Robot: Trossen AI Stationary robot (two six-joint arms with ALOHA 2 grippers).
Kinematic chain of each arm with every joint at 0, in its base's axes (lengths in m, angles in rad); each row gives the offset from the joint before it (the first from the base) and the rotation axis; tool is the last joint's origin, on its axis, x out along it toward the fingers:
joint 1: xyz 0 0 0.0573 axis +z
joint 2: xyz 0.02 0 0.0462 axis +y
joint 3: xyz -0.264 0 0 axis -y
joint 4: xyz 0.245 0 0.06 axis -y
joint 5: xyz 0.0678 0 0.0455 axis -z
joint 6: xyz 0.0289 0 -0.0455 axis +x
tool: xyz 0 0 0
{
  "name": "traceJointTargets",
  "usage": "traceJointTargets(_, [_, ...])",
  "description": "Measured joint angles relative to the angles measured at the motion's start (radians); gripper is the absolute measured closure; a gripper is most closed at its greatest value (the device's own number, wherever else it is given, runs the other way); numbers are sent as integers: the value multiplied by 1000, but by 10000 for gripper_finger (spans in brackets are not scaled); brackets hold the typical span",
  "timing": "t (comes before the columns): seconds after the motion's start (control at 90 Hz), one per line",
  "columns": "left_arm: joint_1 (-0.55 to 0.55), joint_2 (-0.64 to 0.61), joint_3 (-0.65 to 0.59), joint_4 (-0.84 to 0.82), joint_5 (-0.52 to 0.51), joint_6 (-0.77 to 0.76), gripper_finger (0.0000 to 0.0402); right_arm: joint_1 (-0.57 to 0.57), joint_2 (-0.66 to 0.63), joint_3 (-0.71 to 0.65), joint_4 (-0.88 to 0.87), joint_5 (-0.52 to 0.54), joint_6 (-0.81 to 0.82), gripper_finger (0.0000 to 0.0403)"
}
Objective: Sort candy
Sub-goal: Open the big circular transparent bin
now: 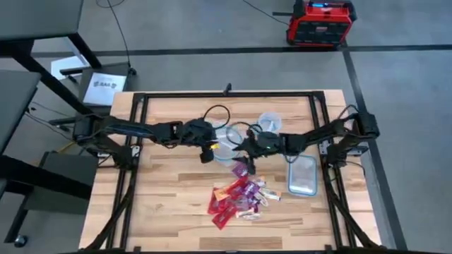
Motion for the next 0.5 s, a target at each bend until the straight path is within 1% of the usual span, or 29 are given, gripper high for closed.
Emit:
traceJointTargets(0.167, [-3,49,-16,-4,47,-105,345,-30,48,19,-24,-21,23,223])
traceJointTargets(0.422, [-106,60,-15,20,71,-218,345,-55,51,19,-27,-31,-31,223])
traceJointTargets(0.5, [-141,61,-15,43,89,-248,345,-76,50,17,-20,-8,-47,223])
